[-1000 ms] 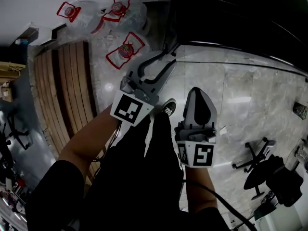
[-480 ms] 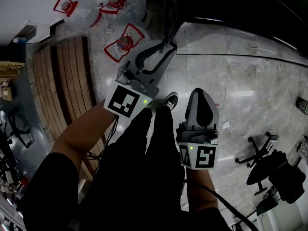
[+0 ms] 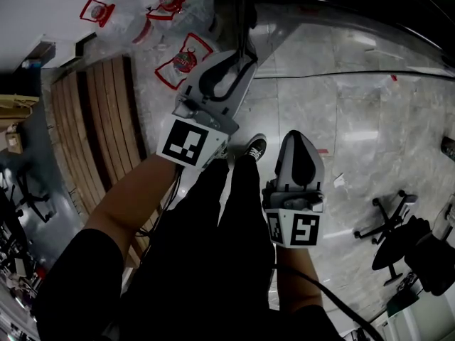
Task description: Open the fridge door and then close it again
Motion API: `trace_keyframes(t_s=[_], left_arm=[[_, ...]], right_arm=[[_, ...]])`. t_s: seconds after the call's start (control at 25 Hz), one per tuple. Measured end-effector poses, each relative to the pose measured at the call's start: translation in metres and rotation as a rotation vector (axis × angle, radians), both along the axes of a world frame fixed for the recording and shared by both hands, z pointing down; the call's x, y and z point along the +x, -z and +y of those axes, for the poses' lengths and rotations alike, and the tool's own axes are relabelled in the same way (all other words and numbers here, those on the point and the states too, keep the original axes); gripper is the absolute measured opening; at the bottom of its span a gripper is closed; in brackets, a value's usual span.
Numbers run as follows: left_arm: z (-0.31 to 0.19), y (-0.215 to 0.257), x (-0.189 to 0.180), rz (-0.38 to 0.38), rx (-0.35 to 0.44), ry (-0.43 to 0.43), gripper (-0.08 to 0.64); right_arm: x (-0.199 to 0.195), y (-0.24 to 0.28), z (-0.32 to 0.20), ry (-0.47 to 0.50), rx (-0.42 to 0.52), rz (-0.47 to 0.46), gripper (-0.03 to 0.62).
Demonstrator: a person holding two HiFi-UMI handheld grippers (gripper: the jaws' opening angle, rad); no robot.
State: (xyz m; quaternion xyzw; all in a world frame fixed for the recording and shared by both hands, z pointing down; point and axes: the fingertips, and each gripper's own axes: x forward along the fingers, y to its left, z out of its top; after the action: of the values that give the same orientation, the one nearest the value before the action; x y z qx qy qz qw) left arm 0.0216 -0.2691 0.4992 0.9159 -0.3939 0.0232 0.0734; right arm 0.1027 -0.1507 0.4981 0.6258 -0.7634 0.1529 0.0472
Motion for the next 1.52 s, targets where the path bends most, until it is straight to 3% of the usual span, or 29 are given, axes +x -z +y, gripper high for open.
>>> trace_keyframes(t_s=[0.16, 0.52, 0.96, 1.2, 1.52], left_arm=[[0.036, 0.006, 0.007, -0.006, 0.048, -0.050, 0.072], [0.117, -0.002, 0.032, -0.094, 0.027, -0.087, 0.058], [0.118, -0.002, 0.035, -0.123, 0.050, -0.062, 0.057], [0.116, -0.002, 0.030, -0.077, 0.022, -0.050, 0.057], [0.107, -0.003, 0.030, -0.090, 0.042, -0.042, 0.060]], right_arm=[[0.003, 0.005, 0.009, -0.009, 0.005, 0.007, 0.015], [0.018, 0.014, 0.038, -0.069, 0.017, 0.014, 0.015], [0.028, 0.010, 0.053, -0.089, 0.014, 0.004, 0.015], [0.027, 0.007, 0.054, -0.091, 0.007, 0.000, 0.015], [0.031, 0.004, 0.046, -0.105, 0.000, -0.014, 0.015]])
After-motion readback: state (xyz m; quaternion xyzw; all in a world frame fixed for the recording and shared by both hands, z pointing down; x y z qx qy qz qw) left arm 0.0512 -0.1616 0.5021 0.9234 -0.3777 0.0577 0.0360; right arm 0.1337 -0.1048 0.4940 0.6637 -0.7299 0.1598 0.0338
